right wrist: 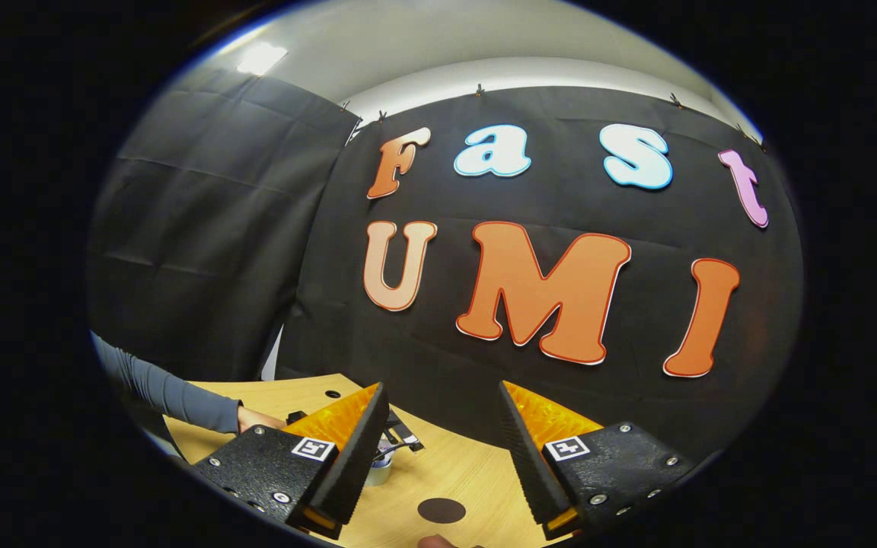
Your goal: Put the toothbrush and toothpaste on the desktop into the cup, then pick up the cup and place it on the coaster on the desktop.
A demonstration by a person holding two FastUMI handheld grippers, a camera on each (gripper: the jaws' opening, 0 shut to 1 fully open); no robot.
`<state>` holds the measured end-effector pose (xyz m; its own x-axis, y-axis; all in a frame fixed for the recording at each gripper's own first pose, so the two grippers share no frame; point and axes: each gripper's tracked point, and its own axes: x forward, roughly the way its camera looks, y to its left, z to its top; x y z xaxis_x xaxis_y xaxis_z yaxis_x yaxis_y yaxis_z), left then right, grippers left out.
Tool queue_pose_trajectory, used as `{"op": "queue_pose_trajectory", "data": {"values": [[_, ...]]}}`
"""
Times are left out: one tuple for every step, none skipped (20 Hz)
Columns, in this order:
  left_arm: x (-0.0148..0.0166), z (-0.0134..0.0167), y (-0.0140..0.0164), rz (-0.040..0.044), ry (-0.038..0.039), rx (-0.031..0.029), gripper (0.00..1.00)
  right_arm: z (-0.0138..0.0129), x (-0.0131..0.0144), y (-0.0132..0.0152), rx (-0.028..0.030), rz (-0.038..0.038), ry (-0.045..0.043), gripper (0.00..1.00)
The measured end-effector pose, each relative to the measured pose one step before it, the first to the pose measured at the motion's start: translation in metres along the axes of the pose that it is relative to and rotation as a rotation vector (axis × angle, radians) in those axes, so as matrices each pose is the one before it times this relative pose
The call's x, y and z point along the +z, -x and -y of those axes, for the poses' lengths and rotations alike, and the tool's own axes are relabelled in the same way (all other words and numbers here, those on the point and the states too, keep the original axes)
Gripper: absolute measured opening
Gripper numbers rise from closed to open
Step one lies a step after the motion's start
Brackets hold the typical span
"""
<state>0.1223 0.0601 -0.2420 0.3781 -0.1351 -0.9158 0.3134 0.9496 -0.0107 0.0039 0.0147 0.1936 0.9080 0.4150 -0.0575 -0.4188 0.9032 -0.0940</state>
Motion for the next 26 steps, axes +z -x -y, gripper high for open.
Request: {"op": "queue_pose_trajectory", "data": {"values": [[-0.00215,-0.00025,-0.00237,0.00338,0.00329,-0.00314,0.30,0.00153,-0.00127,-0.00044,-0.00597,-0.00089,-0.00447,0.85],[0.00037,0.00295,-0.00495,-0.00565,0.00136,-0.00127,0.28,0.00158,-0.00135,0.00127,-0.00200,-0.00234,-0.00430,0.85],[-0.00025,0.00091,-0.00569,0.00852,0.00841,-0.00115,0.28,0.00072,0.00004,0.00048,-0.00180,0.00225,-0.00379,0.85],[0.00179,0.00117,-0.00409,-0.00224,-0.00090,-0.00249,0.27,0.00170,0.00080,0.00001,-0.00521,0.00207,-0.00662,0.85],[0.00294,0.00053,-0.00505,0.01095,0.00244,-0.00267,0.27,0.00003,-0.00077,0.00035,0.00280,0.00138,-0.00617,0.85],[-0.01091,-0.00796,0.00169,0.01528,0.01952,0.00665,0.26,-0.00011,-0.00034,0.00175,-0.00025,-0.00154,-0.00679,0.85],[0.00504,-0.00017,0.00202,-0.00038,0.00210,0.00465,0.24,0.00035,-0.00002,0.00016,0.00136,-0.00046,-0.00395,0.85],[0.00146,-0.00174,-0.00306,0.01333,0.00774,0.00235,0.24,0.00190,-0.00174,0.00021,-0.00484,-0.00205,0.00049,0.85],[-0.00382,0.00279,0.00254,-0.00388,0.00426,0.00384,0.24,0.00174,-0.00097,0.00002,-0.00481,-0.00262,0.00175,0.85],[0.00051,-0.00185,0.00107,0.01059,0.00768,0.00223,0.24,0.00206,0.00106,-0.00010,-0.00535,0.00347,-0.00105,0.85],[0.00024,0.00012,0.00089,0.00126,0.00210,-0.00100,0.24,0.00112,0.00114,0.00042,-0.00094,0.00511,-0.00280,0.85],[0.00221,-0.00084,0.00123,0.00987,0.00773,0.00030,0.24,0.00055,0.00094,0.00215,-0.00162,0.00430,-0.00108,0.85],[0.00384,-0.00064,0.00160,0.01077,-0.00016,0.00355,0.24,0.00189,0.00055,0.00216,-0.00431,0.00374,0.00185,0.85],[0.00258,-0.00446,0.01175,0.01260,-0.00172,0.00057,0.24,0.00124,0.00018,0.00068,-0.00169,0.00199,0.00128,0.85],[0.00202,0.00328,0.00626,0.01090,0.00079,0.00396,0.24,0.00111,0.00053,0.00138,-0.00199,0.00140,-0.00020,0.85],[0.00302,0.00021,0.00459,0.01020,-0.00640,0.00550,0.24,0.00148,-0.00171,-0.00054,0.00074,0.00069,-0.00038,0.85],[0.00365,0.00222,0.00441,0.01003,-0.00397,0.00011,0.24,0.00097,0.00009,0.00006,-0.00278,0.00069,0.00162,0.85],[0.00296,0.00062,0.00450,0.00763,-0.00549,0.00079,0.24,0.00206,0.00085,0.00156,-0.00382,0.00073,0.00179,0.85],[0.00369,0.00069,0.00665,0.00766,-0.00510,-0.00125,0.24,0.00222,0.00054,0.00096,-0.00491,0.00116,0.00124,0.85],[0.00359,0.00138,0.00373,0.00822,-0.00375,-0.00260,0.24,0.00268,0.00079,0.00186,-0.00442,0.00164,0.00231,0.85],[0.00265,0.00113,0.00362,0.00649,-0.00664,-0.00292,0.24,0.00202,0.00063,0.00272,-0.00549,0.00294,0.00317,0.85],[-0.00027,0.00046,-0.00159,0.00974,-0.00159,-0.00055,0.24,0.00274,0.00083,0.00279,-0.00634,0.00312,0.00319,0.85],[0.00235,0.00145,0.00109,0.00978,-0.00071,-0.00091,0.24,0.00257,0.00119,0.00235,-0.00692,0.00628,0.00294,0.85],[0.00005,0.00296,0.00036,0.01356,0.00199,-0.00567,0.24,0.00325,0.00208,0.00277,-0.00778,0.00743,0.00191,0.85],[-0.00478,-0.00069,0.00115,0.01251,0.00010,-0.01315,0.24,0.00295,-0.00050,0.00206,-0.00749,0.00464,-0.00057,0.85],[-0.00170,-0.00465,0.00097,0.00929,0.00054,-0.01384,0.24,0.00228,-0.00146,0.00227,-0.00652,0.00086,0.00049,0.85]]}}
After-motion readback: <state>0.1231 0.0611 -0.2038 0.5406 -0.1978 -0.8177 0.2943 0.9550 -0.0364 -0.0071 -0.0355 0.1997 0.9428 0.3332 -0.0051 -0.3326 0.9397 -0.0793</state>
